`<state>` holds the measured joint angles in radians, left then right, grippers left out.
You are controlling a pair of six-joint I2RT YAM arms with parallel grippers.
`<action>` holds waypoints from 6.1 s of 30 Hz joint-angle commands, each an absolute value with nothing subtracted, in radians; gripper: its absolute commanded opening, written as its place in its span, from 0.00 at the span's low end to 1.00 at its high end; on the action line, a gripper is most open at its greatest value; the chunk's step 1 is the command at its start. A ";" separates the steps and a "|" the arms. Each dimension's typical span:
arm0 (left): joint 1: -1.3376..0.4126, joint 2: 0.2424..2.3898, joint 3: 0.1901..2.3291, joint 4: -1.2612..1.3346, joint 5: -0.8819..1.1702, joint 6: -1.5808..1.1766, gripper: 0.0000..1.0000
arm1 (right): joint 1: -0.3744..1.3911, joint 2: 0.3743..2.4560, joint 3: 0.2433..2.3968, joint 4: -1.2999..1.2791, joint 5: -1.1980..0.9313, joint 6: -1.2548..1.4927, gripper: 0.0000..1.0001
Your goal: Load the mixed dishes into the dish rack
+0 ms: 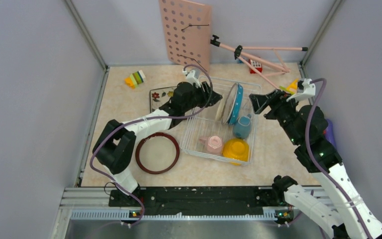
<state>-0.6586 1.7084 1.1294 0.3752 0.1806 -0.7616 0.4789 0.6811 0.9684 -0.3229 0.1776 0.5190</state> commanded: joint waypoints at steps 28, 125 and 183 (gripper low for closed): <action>-0.173 1.240 0.764 0.093 0.121 -0.743 0.98 | 0.474 0.691 1.002 -0.323 0.128 0.500 0.74; 0.109 0.811 0.813 -0.152 0.237 -0.826 0.00 | 0.577 1.043 1.049 -0.257 -0.335 0.634 0.70; -0.002 1.642 0.861 -0.063 0.211 -0.695 0.50 | 0.588 1.014 1.027 -0.269 -0.299 0.596 0.73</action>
<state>0.0113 1.6081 0.8085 -0.0666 0.1703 -0.7124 0.5762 1.0351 1.0145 -0.2852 -0.3073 0.6029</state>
